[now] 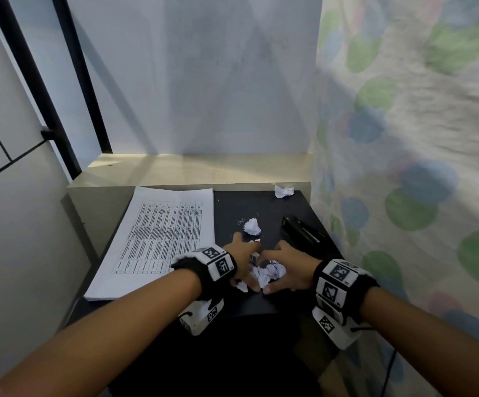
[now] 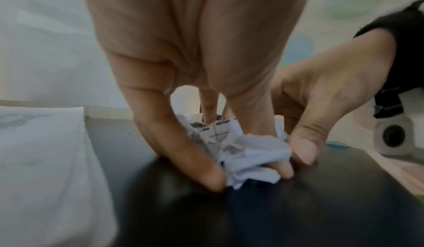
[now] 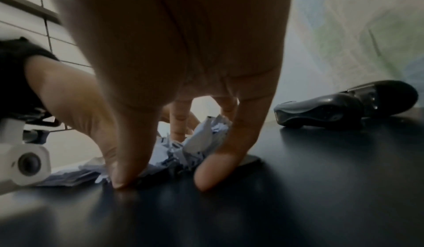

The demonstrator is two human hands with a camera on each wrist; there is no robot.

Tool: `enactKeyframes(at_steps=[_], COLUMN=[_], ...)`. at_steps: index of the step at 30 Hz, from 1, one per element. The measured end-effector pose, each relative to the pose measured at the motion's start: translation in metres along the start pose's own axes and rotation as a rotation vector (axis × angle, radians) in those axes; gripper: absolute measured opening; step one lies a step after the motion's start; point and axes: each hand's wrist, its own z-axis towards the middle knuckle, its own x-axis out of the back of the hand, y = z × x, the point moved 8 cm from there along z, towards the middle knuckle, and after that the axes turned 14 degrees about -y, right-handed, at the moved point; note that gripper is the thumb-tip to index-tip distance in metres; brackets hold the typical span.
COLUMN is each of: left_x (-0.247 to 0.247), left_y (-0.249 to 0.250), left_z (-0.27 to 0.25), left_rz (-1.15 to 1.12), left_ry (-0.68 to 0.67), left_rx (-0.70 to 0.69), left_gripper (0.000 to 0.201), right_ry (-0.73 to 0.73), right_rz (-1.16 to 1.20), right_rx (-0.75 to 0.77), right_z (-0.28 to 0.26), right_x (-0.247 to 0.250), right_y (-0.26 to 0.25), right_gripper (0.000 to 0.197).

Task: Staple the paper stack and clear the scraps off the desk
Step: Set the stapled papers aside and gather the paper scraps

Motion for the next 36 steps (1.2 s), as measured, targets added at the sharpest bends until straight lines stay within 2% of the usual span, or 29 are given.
enactKeyframes(at_steps=[6,14,17,22,25,30,33,36], left_x=[0.000,0.002,0.009,0.034,0.051,0.093,0.114,0.110], left_y=[-0.003,-0.010,-0.010,-0.023,-0.052,-0.136,-0.200,-0.267], left_z=[0.012,0.019,0.012,-0.014,-0.036,-0.086,-0.114,-0.131], left_rz=[-0.104,-0.228,-0.202,-0.224,-0.381,-0.553,-0.546,-0.588], left_ry=[0.033,0.018,0.041,0.117,0.146,0.331,0.466,0.489], left_rx=[-0.068,-0.089,-0.124,-0.194,-0.229,-0.235,-0.148,-0.021], left_gripper=[0.055,0.039,0.033,0.021,0.022,0.012,0.011,0.018], right_ry=[0.112,0.117,0.124,0.216,0.221,0.123,-0.025,-0.120], right_rz=[0.105,0.332,0.332,0.295,0.308,0.294,0.292,0.212], right_rx=[0.064,0.064,0.077,0.087,0.118,0.199,0.248,0.313], right_z=[0.002,0.007,0.004,0.002,0.006,0.045,0.087,0.124], right_x=[0.009,0.015,0.026,0.059,0.075,0.086,0.069,0.041], right_y=[-0.003,0.008,0.003,-0.026,-0.058,-0.134,-0.181,-0.219], right_gripper=[0.040,0.027,0.028,0.026,0.022,0.020,0.022,0.023])
